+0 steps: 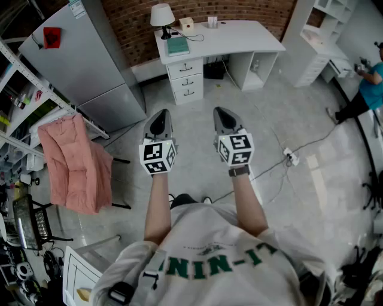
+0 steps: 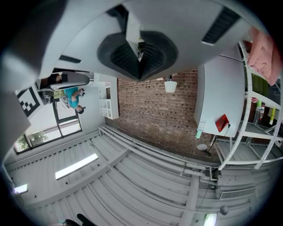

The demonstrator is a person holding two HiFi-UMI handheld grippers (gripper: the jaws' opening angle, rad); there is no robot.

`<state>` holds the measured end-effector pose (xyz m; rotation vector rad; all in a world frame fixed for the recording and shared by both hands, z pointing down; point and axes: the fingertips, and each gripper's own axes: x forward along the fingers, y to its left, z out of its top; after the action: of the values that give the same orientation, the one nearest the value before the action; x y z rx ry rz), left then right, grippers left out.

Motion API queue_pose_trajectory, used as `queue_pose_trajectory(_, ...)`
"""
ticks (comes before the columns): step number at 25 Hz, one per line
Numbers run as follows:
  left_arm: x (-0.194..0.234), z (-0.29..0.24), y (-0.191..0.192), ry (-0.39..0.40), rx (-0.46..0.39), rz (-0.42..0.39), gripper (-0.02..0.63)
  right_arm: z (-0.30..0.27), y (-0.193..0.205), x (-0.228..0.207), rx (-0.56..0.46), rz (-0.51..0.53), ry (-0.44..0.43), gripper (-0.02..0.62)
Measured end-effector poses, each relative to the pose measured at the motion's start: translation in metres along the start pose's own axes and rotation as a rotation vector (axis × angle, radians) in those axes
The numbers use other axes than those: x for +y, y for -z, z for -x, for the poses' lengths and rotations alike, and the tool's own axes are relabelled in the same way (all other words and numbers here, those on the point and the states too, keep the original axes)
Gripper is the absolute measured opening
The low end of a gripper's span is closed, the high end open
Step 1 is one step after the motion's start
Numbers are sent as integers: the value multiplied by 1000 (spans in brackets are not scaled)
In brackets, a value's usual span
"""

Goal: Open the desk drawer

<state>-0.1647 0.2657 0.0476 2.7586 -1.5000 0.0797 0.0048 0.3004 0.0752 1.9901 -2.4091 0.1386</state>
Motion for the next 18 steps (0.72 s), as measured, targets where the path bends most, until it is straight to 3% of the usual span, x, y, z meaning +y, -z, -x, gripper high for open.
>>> queue_pose_trajectory(5,-14,-1,7,-6,16,8,-3,4,0,-8,6,-9,-23,2)
queue_pose_trajectory(10,-24,-12,18,3,52,6,-3,-4,10,-15,9,-87,-69,2)
queue_pose_trajectory(18,5,-71,29,-14,53,66,-3,-67,21,-27,29,-106,-105,2)
